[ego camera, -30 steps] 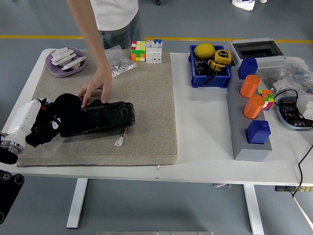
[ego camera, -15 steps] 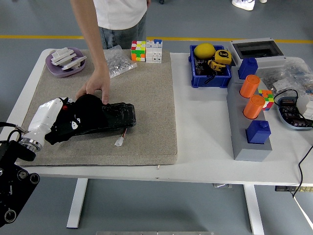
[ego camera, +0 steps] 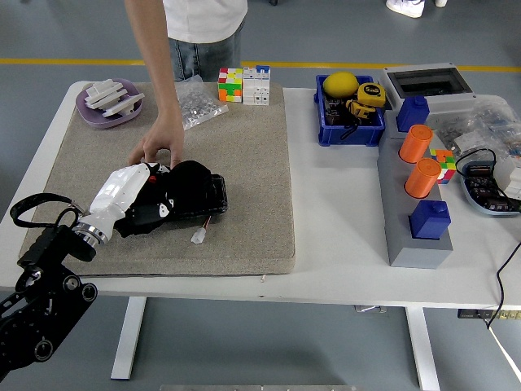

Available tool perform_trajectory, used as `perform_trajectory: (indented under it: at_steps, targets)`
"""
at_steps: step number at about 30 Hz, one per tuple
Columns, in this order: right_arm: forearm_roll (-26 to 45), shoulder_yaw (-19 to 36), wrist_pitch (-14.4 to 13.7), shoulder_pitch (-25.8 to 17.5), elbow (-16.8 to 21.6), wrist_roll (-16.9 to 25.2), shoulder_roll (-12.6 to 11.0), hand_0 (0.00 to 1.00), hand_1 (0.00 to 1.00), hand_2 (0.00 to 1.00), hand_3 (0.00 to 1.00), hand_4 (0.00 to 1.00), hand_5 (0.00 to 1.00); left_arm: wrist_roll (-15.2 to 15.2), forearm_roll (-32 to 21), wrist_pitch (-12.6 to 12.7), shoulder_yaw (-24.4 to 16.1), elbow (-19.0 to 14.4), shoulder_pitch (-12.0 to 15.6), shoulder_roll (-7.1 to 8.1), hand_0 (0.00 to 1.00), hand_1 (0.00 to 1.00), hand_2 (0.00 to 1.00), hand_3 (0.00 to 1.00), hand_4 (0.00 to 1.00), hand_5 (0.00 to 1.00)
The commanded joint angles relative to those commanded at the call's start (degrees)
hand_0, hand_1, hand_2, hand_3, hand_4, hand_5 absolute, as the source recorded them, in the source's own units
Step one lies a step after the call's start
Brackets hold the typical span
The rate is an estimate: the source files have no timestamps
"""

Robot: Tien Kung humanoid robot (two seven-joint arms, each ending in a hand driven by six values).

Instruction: Pick the rag up,wipe the panel,place it on the desk

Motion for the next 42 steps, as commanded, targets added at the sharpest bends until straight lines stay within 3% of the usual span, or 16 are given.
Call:
perform_trajectory:
  at_steps: [11, 20, 42]
  targets:
    - [-1.21, 1.17, 0.13, 0.48, 0.00, 0.02, -0.09, 0.793, 0.679, 0.683, 0.605, 0.983, 0.454, 0.32, -0.06, -0.19, 5.47, 0.43, -3.93, -1.11, 0.272, 0.295, 0.545, 0.468, 0.377, 0.002]
    - [-1.89, 1.86, 0.20, 0.55, 0.00, 0.06, -0.11, 0.794, 0.678, 0.683, 0.604, 0.983, 0.453, 0.43, 0.09, -0.30, 6.29, 1.11, -4.74, -1.56, 0.274, 0.296, 0.545, 0.470, 0.379, 0.002]
    - [-2.01, 2.40, 0.27, 0.17, 0.00, 0.19, -0.29, 0.794, 0.678, 0.683, 0.604, 0.984, 0.452, 0.85, 3.45, -0.42, 0.52, 0.61, -0.92, 3.07, 0.275, 0.301, 0.544, 0.473, 0.393, 0.002]
